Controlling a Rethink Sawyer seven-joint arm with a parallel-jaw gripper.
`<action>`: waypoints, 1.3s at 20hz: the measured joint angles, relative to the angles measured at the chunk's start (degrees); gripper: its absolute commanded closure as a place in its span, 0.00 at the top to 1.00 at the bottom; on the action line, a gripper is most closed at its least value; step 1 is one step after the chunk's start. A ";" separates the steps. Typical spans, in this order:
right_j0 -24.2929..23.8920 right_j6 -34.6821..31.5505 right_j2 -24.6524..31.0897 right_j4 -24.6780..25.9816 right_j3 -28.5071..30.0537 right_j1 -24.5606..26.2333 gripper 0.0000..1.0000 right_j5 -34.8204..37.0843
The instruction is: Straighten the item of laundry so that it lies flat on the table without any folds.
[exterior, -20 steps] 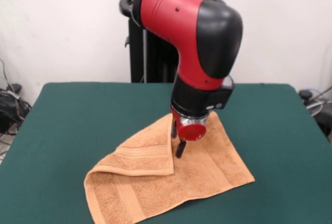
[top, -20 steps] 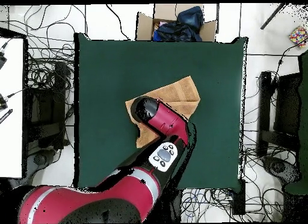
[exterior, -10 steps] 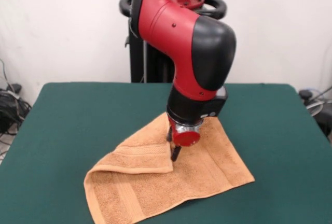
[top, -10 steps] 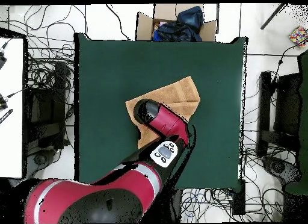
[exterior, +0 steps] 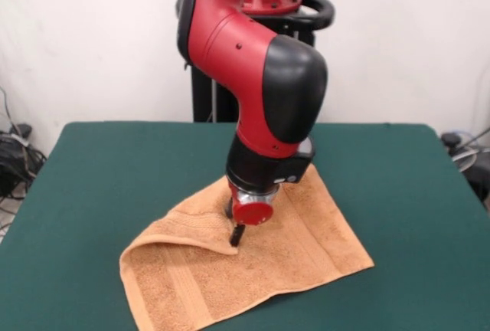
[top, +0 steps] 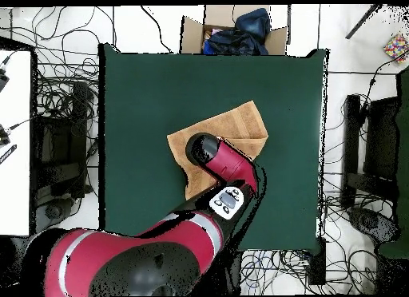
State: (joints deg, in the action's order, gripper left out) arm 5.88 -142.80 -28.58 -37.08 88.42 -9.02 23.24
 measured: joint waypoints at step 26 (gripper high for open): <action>0.04 0.00 0.08 0.02 -0.90 0.34 0.00 -1.95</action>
State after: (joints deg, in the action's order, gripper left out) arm 5.92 -142.80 -28.49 -37.06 87.52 -8.68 21.29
